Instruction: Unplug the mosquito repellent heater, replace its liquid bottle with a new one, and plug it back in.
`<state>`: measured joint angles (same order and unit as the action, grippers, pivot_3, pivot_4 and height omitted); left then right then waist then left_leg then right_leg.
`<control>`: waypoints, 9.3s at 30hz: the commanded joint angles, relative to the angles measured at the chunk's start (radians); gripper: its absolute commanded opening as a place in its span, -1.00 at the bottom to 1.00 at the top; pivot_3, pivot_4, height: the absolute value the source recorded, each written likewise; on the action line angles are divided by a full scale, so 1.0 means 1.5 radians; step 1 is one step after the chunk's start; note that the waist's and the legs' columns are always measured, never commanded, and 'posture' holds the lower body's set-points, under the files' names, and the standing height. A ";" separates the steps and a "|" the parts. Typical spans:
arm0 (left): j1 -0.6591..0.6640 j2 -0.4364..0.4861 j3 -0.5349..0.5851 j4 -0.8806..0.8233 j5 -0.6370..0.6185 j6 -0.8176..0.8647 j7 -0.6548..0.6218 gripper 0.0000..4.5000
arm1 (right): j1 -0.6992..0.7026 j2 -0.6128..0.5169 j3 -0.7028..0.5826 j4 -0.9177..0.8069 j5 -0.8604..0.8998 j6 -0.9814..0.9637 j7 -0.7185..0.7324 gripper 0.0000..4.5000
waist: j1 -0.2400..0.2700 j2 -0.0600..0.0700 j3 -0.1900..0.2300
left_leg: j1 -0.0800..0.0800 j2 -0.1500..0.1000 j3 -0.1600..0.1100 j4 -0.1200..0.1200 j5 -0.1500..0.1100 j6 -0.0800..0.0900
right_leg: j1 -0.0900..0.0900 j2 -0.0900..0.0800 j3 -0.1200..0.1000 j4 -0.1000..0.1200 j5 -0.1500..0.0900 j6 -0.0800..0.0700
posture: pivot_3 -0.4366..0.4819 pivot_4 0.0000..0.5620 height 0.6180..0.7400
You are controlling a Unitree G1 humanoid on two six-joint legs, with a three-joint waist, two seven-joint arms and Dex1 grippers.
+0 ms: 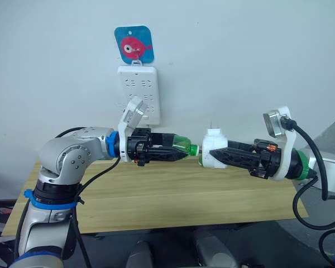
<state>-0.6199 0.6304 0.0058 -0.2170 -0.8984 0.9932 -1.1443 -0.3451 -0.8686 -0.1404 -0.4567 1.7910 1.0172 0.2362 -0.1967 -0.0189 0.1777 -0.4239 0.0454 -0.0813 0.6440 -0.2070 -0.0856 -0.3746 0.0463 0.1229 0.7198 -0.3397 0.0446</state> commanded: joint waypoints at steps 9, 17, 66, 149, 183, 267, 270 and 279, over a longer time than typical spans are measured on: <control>0.018 -0.019 0.007 -0.017 -0.009 -0.024 0.014 0.05 | -0.014 0.004 -0.005 -0.009 0.040 -0.022 -0.013 0.32 | 0.000 0.000 0.000 | 0.000 0.000 0.000 0.000 0.000 0.000 | 0.000 0.000 0.000 0.000 0.000 0.000 | -0.51 -0.67 0.41; 0.033 -0.017 0.044 0.001 -0.054 0.014 0.037 0.05 | -0.010 0.002 -0.013 0.008 0.061 -0.026 -0.019 0.32 | 0.000 0.000 0.000 | 0.000 0.000 0.000 0.000 0.000 0.000 | 0.000 0.000 0.000 0.000 0.000 0.000 | -0.50 -0.68 0.41; 0.010 -0.050 0.069 0.018 -0.165 0.107 0.095 0.04 | -0.009 -0.013 0.000 -0.006 0.050 -0.015 0.002 0.32 | 0.001 0.000 0.000 | 0.000 0.000 0.000 0.001 0.000 0.000 | 0.000 0.000 0.000 0.000 0.000 0.000 | -0.50 -0.69 0.41; -0.003 -0.093 0.089 0.085 -0.265 0.199 0.148 0.04 | -0.004 -0.041 0.087 0.040 -0.652 -0.213 0.395 -1.00 | -0.019 0.001 -0.025 | 0.002 0.000 0.000 0.000 0.000 0.000 | 0.001 0.000 0.001 0.000 0.001 0.002 | -0.58 -0.82 0.41; 0.031 -0.106 0.047 0.077 -0.145 0.082 0.141 0.04 | -0.166 0.001 0.009 -0.073 -0.294 0.020 0.323 -1.00 | -0.017 0.001 -0.025 | 0.001 0.000 0.000 0.001 0.000 0.000 | 0.001 0.000 0.000 0.000 0.001 0.002 | -0.58 -0.77 0.41; 0.035 -0.093 0.088 0.101 -0.185 0.115 0.164 0.03 | -0.012 -0.046 -0.063 -0.037 -0.298 0.072 0.303 -0.44 | -0.016 0.002 -0.026 | 0.000 0.000 0.000 0.000 0.000 0.000 | 0.000 0.000 0.000 -0.001 0.001 0.002 | -0.58 -0.75 0.41; 0.038 -0.089 0.086 0.091 -0.192 0.126 0.146 0.03 | 0.008 -0.035 -0.068 -0.015 -0.299 0.070 0.282 0.02 | -0.016 0.002 -0.026 | 0.000 0.000 0.000 0.000 0.000 0.000 | 0.000 0.000 0.001 -0.001 0.001 0.002 | -0.58 -0.75 0.41; 0.042 -0.086 0.078 0.070 -0.188 0.129 0.126 0.03 | 0.001 -0.002 -0.044 0.038 -0.089 0.098 0.138 1.00 | -0.017 0.002 -0.026 | 0.000 0.000 0.000 0.000 0.000 0.000 | 0.000 0.000 0.001 -0.001 0.001 0.002 | -0.58 -0.75 0.41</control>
<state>-0.5524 0.4944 0.1178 -0.0747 -1.1685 1.1935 -0.9351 -0.3273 -0.8738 -0.2026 -0.3997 1.5631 1.1711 0.4812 -0.2225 -0.0165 0.1394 -0.4240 0.0450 -0.0808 0.6446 -0.2071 -0.0855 -0.3740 0.0467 0.1241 0.7182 -0.3380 0.0471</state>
